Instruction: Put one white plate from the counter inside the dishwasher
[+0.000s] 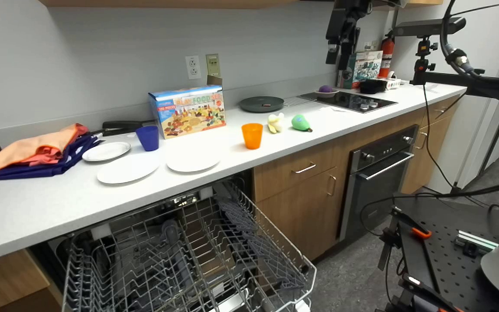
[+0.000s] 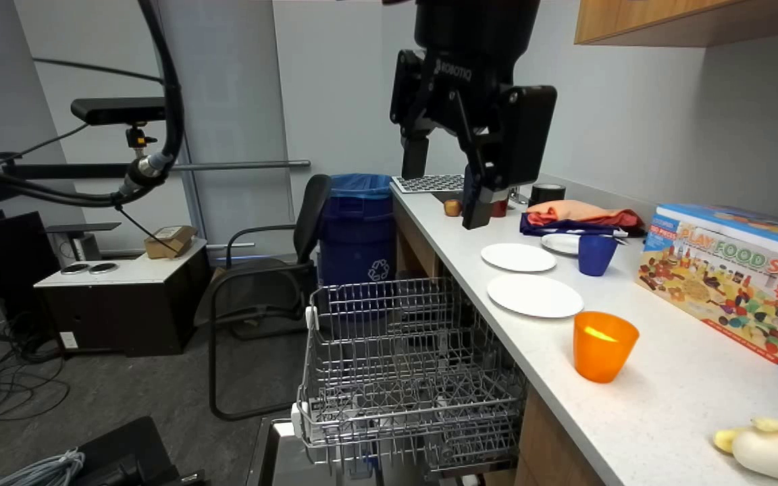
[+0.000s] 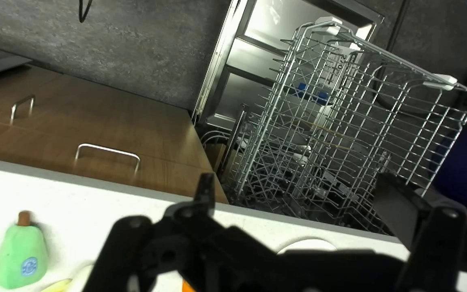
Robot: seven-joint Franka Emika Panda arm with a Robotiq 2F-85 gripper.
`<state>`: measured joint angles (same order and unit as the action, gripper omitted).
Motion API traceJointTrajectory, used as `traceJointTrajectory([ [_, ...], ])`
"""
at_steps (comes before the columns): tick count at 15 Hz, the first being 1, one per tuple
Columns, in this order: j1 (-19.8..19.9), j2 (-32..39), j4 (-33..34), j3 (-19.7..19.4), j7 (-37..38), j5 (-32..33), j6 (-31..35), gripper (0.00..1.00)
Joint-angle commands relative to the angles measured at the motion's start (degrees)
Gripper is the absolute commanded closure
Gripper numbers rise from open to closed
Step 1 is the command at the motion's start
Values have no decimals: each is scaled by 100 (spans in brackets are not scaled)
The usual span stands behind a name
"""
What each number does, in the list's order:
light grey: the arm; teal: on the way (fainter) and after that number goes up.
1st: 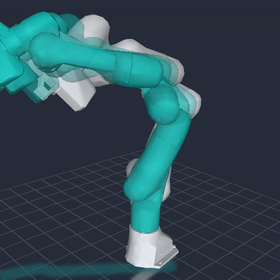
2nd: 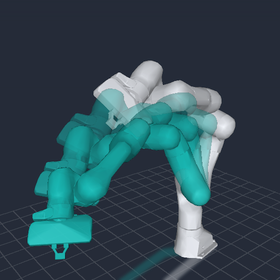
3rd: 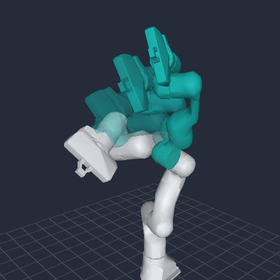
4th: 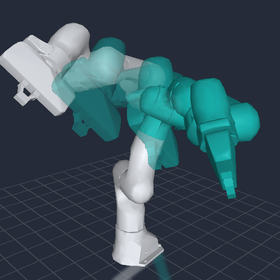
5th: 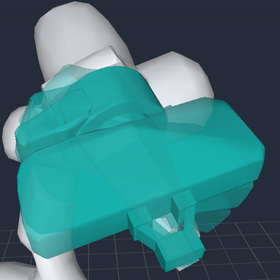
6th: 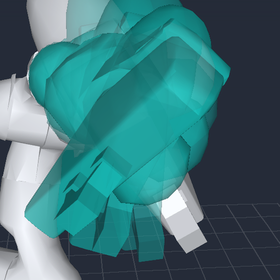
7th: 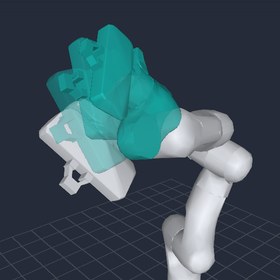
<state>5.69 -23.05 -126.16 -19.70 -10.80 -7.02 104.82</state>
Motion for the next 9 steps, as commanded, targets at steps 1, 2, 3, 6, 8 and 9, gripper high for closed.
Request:
traceJointTrajectory([
  [1,186,32,14,154,-62,-70,-19,0],
  [2,186,32,14,154,-62,-70,-19,0],
  [3,186,32,14,154,-62,-70,-19,0],
  [6,198,22,-18,181,-114,-57,64,0],
  [8,201,19,-29,194,-124,-59,109,0],
  [9,204,15,-38,200,-130,-55,143,0],
])
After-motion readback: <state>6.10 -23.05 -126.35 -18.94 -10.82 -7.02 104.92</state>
